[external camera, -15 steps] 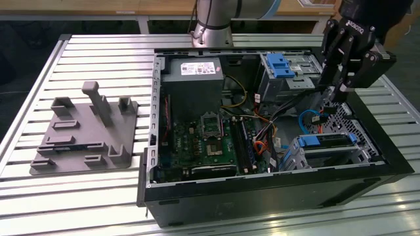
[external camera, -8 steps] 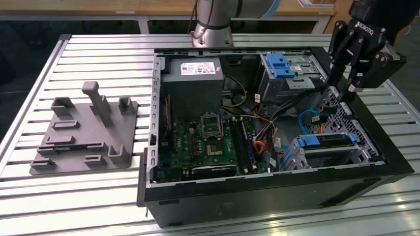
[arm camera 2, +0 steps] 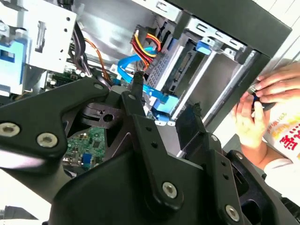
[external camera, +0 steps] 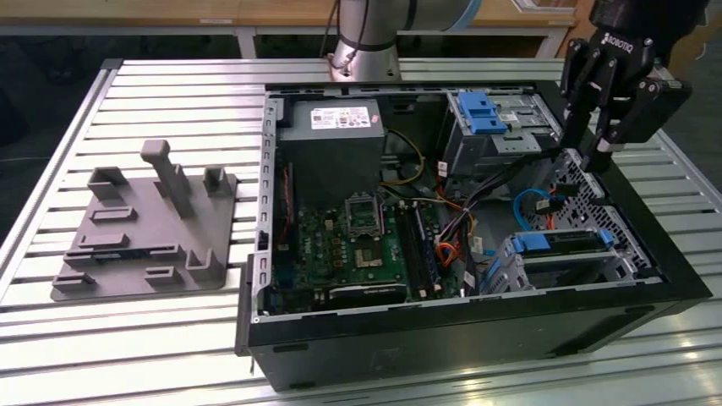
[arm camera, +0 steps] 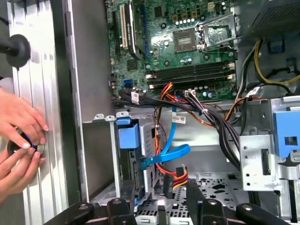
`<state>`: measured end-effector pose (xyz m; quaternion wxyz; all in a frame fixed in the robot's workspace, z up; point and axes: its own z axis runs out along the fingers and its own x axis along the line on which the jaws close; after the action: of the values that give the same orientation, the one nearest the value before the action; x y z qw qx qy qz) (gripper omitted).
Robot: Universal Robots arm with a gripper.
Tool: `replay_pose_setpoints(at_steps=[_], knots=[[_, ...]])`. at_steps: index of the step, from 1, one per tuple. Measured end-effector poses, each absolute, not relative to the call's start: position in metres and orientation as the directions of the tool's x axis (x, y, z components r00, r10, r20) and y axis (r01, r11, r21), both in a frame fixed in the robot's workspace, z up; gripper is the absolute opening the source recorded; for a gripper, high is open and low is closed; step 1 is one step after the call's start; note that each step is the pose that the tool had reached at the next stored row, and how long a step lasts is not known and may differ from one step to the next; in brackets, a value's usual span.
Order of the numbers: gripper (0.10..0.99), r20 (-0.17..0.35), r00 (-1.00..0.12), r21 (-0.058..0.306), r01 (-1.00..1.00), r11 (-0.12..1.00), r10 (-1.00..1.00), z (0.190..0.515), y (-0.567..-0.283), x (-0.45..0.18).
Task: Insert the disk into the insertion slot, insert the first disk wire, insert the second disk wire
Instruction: 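Insert the first disk wire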
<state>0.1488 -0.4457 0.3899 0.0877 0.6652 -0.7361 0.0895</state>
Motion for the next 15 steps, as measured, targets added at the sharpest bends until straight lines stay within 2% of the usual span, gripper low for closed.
replay_pose_setpoints(at_steps=[8,15], knots=[[0.557,0.26,-0.098,-0.016,-0.995,0.097,-0.961,0.378,-0.444,0.152],[0.557,0.325,-0.081,-0.019,-0.997,0.079,-0.942,0.376,-0.444,0.156]])
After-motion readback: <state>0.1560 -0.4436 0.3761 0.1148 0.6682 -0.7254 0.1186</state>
